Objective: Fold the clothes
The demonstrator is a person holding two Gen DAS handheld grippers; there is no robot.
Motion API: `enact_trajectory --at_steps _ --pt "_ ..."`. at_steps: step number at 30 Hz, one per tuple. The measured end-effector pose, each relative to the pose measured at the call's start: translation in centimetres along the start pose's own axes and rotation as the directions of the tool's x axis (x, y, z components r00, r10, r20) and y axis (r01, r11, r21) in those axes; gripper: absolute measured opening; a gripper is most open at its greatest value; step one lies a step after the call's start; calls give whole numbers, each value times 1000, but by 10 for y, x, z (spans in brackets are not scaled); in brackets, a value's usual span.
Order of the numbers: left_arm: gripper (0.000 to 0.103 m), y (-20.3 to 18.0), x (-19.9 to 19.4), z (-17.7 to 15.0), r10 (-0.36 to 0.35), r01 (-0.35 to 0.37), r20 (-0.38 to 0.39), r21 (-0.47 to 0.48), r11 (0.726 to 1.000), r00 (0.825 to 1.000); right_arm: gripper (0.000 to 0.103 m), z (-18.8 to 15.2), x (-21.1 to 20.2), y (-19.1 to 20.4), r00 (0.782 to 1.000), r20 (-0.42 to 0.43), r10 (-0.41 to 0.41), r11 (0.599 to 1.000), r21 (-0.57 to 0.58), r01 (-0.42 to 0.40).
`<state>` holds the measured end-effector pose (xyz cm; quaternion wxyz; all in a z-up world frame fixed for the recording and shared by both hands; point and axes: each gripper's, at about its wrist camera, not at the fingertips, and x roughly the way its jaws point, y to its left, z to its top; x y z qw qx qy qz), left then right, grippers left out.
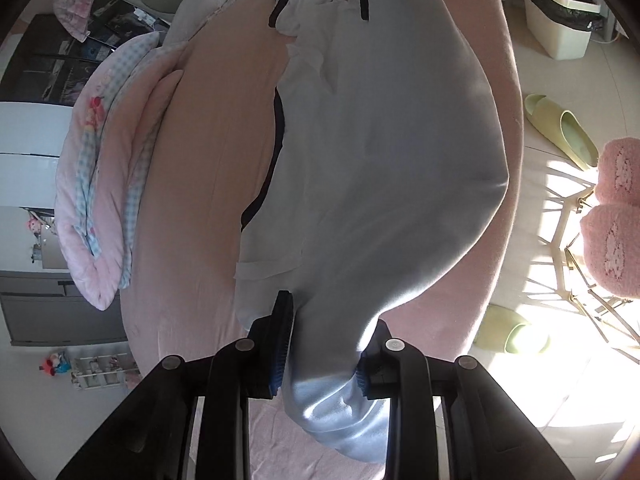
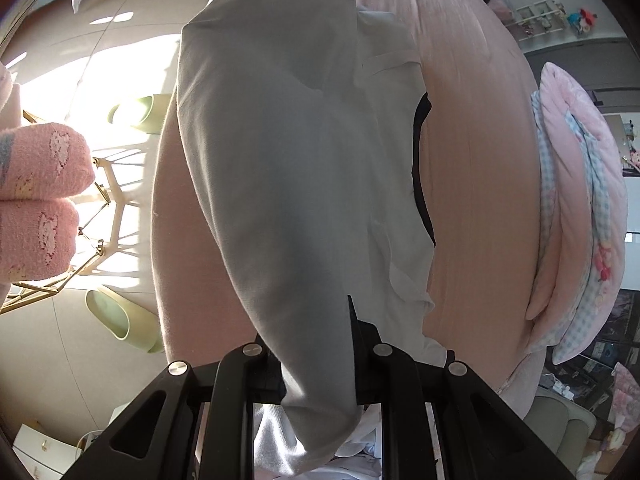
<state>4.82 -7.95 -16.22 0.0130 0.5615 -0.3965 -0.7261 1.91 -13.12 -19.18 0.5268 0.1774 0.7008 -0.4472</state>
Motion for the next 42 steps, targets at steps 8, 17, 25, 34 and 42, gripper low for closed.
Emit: enact_trajectory --at_steps 8,17,25,34,42 --pt "25 37 5 1 -68 72 32 -148 986 997 18 0 2 -16 996 31 82 993 87 -85" --pt "26 65 10 1 -71 85 62 -267 960 996 17 -7 4 -30 981 89 172 960 209 -188" --pt "26 96 22 -5 -140 163 88 -391 906 986 17 -17 23 -68 950 144 276 873 377 -311" --pt "27 141 59 -4 -259 272 101 -534 800 961 22 -22 44 -99 933 189 307 787 501 -360" --pt "30 147 76 0 -257 245 51 -525 815 965 40 -33 64 -121 931 197 307 712 602 -362"
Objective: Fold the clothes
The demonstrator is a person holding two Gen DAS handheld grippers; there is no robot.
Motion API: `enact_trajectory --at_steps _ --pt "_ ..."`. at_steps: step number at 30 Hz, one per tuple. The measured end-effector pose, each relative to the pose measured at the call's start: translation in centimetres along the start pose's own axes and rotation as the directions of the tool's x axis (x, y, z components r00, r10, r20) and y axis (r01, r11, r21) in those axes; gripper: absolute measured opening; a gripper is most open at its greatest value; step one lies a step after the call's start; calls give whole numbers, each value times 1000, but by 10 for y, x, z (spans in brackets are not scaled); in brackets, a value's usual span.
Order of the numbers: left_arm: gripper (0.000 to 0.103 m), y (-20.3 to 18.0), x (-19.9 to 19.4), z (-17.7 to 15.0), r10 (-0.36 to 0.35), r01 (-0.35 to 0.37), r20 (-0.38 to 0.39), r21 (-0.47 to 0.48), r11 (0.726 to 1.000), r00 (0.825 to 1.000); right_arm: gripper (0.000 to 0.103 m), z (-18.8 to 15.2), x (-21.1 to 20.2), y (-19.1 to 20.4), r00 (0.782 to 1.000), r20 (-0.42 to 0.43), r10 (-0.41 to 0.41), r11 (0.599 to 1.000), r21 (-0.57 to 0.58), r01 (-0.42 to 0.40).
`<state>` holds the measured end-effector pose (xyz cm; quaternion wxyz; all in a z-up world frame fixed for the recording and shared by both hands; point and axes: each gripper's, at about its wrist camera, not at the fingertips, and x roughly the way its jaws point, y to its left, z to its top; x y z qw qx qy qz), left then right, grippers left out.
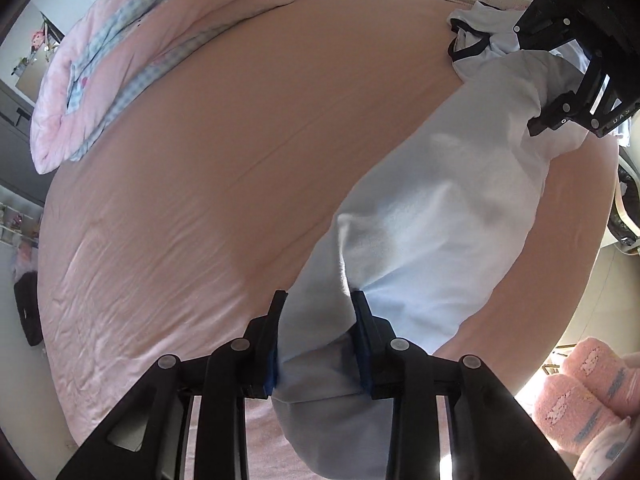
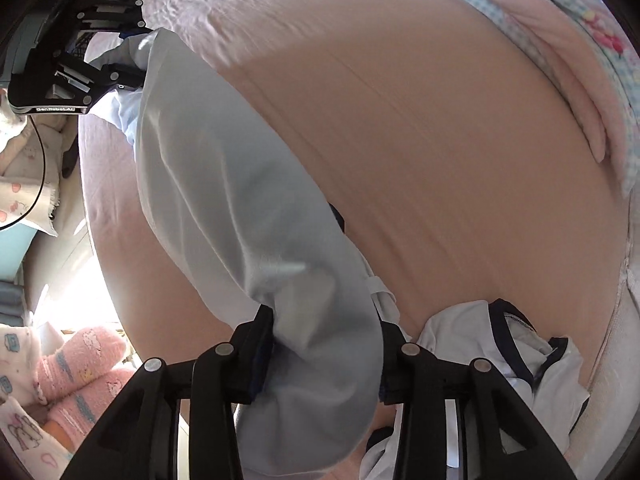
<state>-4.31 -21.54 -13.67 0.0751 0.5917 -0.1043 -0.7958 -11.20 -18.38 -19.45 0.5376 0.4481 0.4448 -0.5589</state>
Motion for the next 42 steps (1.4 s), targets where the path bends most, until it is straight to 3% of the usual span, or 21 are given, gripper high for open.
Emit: enact_trajectory --at_steps 6,10,15,18,23,24,25,26,28,30,33,36,39,42 --pt "40 14 8 4 5 -5 -6 -55 998 1000 41 -2 9 -15 999 22 43 995 84 -45" --pt "42 30 15 6 -37 35 -18 -109 993 999 41 -5 16 -30 994 47 95 981 168 -102" --pt "44 50 24 -1 -138 130 -28 -203 971 990 42 -16 23 -50 978 103 182 929 309 -205" --pt "47 65 31 -11 -229 214 -13 -303 929 973 42 -26 27 -57 963 150 226 890 371 -266" --pt "46 85 34 -38 -387 367 66 -499 785 920 43 -50 21 -52 925 274 262 811 457 -365" --pt "47 88 35 -39 -394 368 64 -515 774 917 43 -57 16 -53 914 302 269 793 470 -389" --pt "49 91 36 -40 -390 355 47 -525 774 920 43 -62 15 -54 909 313 275 780 480 -401" --pt "61 92 37 -39 -385 339 28 -534 774 922 43 -66 14 -56 903 325 280 767 490 -414" --pt "80 90 30 -38 -294 254 4 -516 818 956 43 -75 11 -57 896 343 283 748 505 -430" --pt "82 86 23 -36 -193 160 -16 -492 856 981 43 -84 2 -53 908 342 243 768 503 -395" --pt "82 72 9 -36 -110 101 11 -495 863 994 43 -97 -12 -48 916 353 189 783 508 -357" --pt "82 74 1 -45 -88 116 77 -553 825 993 43 -110 -22 -48 912 384 145 776 527 -345" --pt "82 72 -3 -58 -102 168 140 -618 768 985 43 -124 -25 -48 890 433 139 733 559 -387" --pt "82 67 -4 -79 -91 181 168 -672 718 982 43 -131 -22 -49 889 439 133 712 581 -393"
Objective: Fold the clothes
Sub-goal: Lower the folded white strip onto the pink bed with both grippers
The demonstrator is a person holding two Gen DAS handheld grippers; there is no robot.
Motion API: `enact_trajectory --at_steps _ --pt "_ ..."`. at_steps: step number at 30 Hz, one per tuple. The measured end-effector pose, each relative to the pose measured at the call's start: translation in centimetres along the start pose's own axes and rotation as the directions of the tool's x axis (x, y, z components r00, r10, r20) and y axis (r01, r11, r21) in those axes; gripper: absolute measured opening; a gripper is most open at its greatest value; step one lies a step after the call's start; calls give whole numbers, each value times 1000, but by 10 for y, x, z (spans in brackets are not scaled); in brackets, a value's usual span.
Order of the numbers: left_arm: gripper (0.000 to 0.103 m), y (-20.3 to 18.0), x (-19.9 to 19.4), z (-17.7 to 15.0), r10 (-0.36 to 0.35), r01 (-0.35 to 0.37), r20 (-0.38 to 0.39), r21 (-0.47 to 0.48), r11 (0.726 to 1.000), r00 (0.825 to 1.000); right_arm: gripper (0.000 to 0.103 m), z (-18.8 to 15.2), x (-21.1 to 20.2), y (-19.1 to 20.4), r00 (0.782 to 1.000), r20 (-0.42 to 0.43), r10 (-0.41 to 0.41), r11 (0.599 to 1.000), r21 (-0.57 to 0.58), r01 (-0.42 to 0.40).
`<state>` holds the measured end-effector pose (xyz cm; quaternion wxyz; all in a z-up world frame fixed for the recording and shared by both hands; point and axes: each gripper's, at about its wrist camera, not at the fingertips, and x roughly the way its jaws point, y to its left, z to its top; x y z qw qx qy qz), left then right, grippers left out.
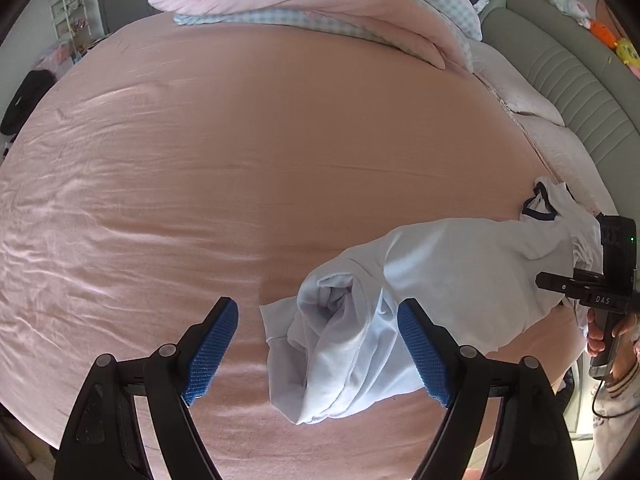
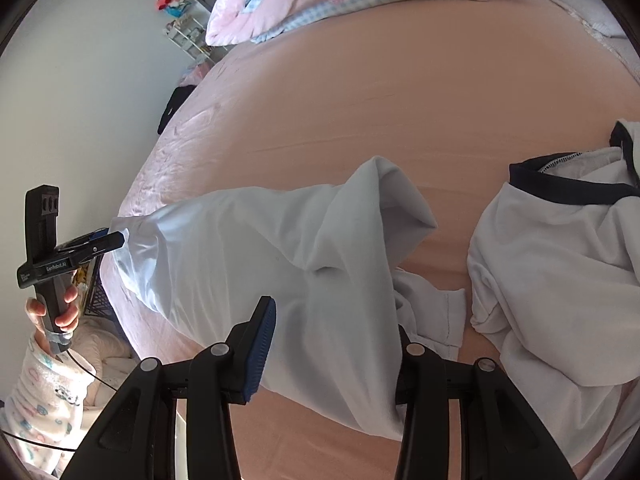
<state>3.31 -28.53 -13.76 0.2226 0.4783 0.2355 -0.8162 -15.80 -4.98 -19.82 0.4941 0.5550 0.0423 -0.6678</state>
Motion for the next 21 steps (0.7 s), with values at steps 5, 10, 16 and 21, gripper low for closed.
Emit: enact_trajectory --at_steps 5,10,16,21 --pt "82 1 -1 -23 -49 52 43 -61 997 998 43 -1 10 8 1000 14 -2 1000 24 1" --pt "82 14 4 -39 -157 174 84 -262 949 984 43 -4 17 9 1000 28 -10 998 58 9" --pt "79 29 18 -46 -301 317 104 -385 867 948 43 -12 10 -8 997 69 48 981 183 -60" --pt "55 26 27 -52 -285 290 73 -406 867 956 43 -18 7 -16 991 95 94 967 226 -114"
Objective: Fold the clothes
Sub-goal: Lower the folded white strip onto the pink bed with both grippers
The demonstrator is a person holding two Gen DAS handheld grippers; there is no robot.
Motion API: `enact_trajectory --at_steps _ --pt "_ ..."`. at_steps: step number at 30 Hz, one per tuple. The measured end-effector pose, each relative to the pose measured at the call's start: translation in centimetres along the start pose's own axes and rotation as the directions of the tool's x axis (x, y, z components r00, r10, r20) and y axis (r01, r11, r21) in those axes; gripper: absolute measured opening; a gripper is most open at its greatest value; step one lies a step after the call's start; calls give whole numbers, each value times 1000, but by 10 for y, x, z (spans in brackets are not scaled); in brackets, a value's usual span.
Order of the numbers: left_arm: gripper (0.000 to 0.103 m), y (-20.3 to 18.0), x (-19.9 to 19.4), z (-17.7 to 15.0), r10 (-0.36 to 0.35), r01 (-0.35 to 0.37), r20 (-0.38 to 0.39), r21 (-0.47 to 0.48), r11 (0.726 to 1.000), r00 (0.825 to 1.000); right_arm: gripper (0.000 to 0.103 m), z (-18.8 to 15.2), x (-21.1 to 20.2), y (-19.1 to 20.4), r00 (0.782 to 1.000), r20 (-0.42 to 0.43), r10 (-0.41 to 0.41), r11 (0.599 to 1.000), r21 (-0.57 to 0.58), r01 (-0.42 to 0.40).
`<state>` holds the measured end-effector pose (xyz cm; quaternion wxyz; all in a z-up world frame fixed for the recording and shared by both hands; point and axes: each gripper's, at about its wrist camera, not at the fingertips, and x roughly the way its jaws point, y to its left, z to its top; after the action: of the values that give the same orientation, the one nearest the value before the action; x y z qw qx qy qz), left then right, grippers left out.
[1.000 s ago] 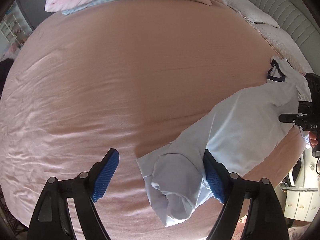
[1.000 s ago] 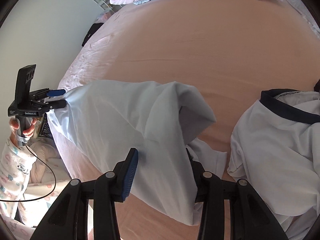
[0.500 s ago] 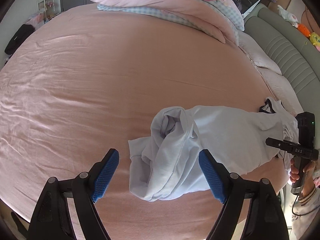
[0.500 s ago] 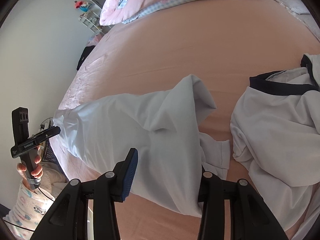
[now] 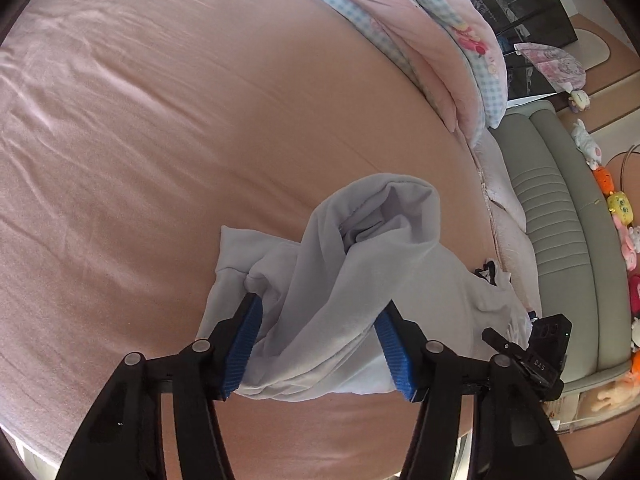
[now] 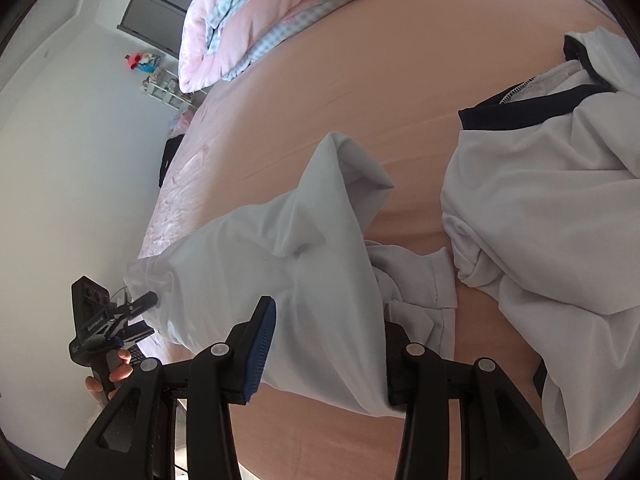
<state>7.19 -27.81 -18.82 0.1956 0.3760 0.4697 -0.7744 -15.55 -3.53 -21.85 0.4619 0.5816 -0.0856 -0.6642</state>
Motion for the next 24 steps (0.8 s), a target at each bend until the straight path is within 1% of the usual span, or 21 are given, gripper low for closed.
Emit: enact_trajectory --at_steps 3,5,8,9,10,11,14,18,21,24 --pt "50 6 2 -5 -35 36 18 -44 998 999 43 -1 1 2 1000 2 -13 1000 11 13" --pt "47 8 2 -6 -26 28 36 -55 998 999 42 -1 2 4 999 -3 -35 999 16 35" --pt "40 7 6 -5 11 -9 39 -56 998 999 27 0 4 5 997 -3 -73 997 21 73" --pt "39 8 5 -4 19 -16 39 -60 998 999 25 0 4 4 997 -2 -80 996 25 80" --pt "38 10 4 -4 19 -16 43 -70 997 999 24 0 3 2 997 2 -72 997 36 72" --pt "37 12 2 -3 22 -18 51 -80 997 998 18 0 1 -1 998 9 -65 996 53 64" --pt "37 20 -6 -5 39 -31 75 -105 994 996 11 -3 -1 -9 998 27 -49 996 81 47" --pt "37 32 -7 -12 42 -30 85 -136 990 996 9 -7 4 -15 997 41 -69 996 54 66" --pt "37 38 -3 -11 95 -80 90 -151 985 991 7 -8 6 -20 998 50 -49 995 93 44" --pt "37 50 -9 -11 112 -88 111 -203 975 987 6 -7 8 -18 996 52 -73 996 52 70"
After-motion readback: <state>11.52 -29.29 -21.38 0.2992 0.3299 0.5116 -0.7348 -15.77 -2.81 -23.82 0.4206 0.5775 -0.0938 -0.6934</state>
